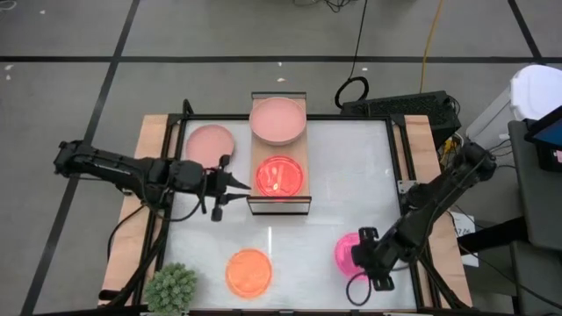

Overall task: Place and stack plates onto a shelf
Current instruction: Stack the pink plate on top of the orange plate on the shelf

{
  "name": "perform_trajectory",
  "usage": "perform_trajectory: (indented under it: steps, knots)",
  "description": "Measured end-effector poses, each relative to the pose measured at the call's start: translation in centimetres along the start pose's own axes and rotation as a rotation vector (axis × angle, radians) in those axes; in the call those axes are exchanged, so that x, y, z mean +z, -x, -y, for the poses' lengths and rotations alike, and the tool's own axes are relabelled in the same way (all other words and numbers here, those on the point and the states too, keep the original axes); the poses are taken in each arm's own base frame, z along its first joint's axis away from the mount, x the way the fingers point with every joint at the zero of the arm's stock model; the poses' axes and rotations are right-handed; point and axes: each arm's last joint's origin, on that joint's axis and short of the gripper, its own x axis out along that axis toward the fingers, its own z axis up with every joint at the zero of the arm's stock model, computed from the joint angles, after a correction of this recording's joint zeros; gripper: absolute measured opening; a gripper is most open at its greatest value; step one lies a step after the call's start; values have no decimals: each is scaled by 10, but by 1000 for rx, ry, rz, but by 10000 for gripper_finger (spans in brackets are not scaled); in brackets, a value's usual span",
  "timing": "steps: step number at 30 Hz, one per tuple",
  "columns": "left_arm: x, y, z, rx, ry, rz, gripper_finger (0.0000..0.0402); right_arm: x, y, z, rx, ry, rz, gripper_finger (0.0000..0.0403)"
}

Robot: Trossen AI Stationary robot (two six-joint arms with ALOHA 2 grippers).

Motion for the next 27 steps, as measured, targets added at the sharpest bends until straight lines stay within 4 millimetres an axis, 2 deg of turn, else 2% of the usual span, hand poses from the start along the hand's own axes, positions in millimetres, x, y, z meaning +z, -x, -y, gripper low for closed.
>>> perform_trajectory:
  steps: [4, 12, 27]
  knots:
    - [0, 0, 4, -16, 12, 2, 92, -7, -18, -9, -7, 30, -84, 209]
    - [1, 1, 8, -34, 24, 4, 92, -21, -40, -21, -49, 57, -145, 160]
    - [1, 1, 8, -18, 50, 11, 92, -36, -43, -35, -97, 123, -85, 149]
